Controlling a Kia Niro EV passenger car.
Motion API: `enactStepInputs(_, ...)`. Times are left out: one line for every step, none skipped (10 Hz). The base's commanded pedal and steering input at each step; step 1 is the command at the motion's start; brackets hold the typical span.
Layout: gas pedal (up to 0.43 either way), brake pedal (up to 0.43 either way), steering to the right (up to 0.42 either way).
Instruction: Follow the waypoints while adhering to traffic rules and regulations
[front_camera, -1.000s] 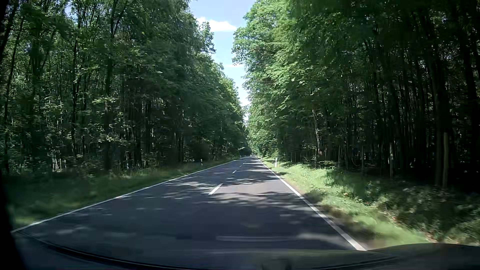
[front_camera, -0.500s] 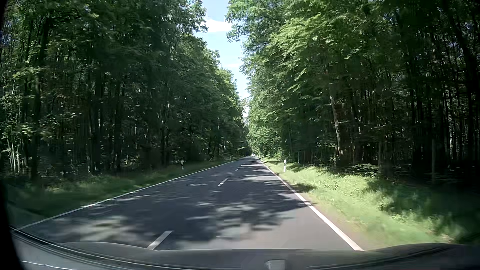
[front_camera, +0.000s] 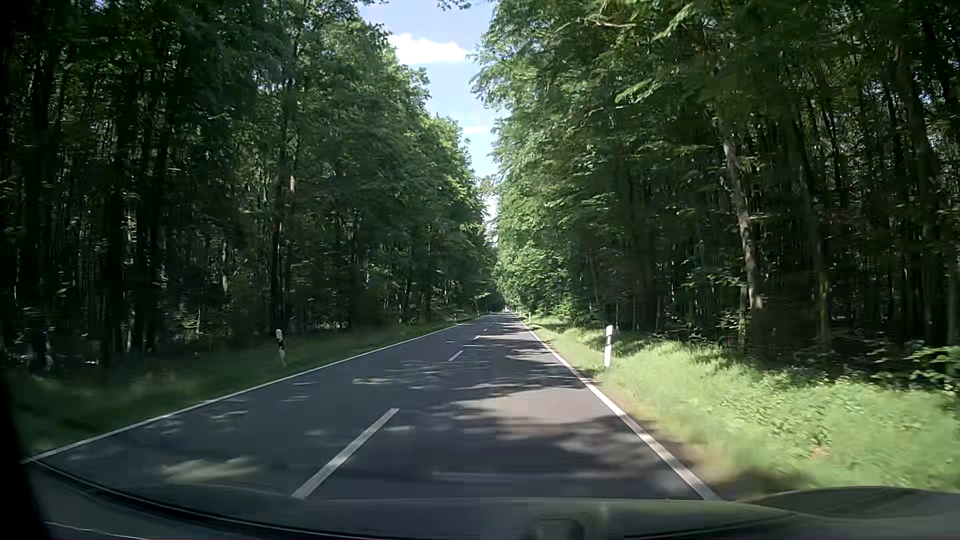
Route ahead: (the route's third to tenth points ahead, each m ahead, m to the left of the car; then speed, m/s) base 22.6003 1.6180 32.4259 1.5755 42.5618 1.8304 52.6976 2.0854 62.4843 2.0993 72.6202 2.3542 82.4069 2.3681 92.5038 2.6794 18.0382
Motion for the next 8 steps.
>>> enactStepInputs(0.020,0.030,0.000)
enactStepInputs(0.020,0.030,0.000)
enactStepInputs(0.020,0.030,0.000)
enactStepInputs(0.020,0.030,0.000)
enactStepInputs(0.000,0.030,0.000)
enactStepInputs(0.000,0.030,0.000)
enactStepInputs(0.000,0.030,0.000)
enactStepInputs(0.000,0.030,0.000)
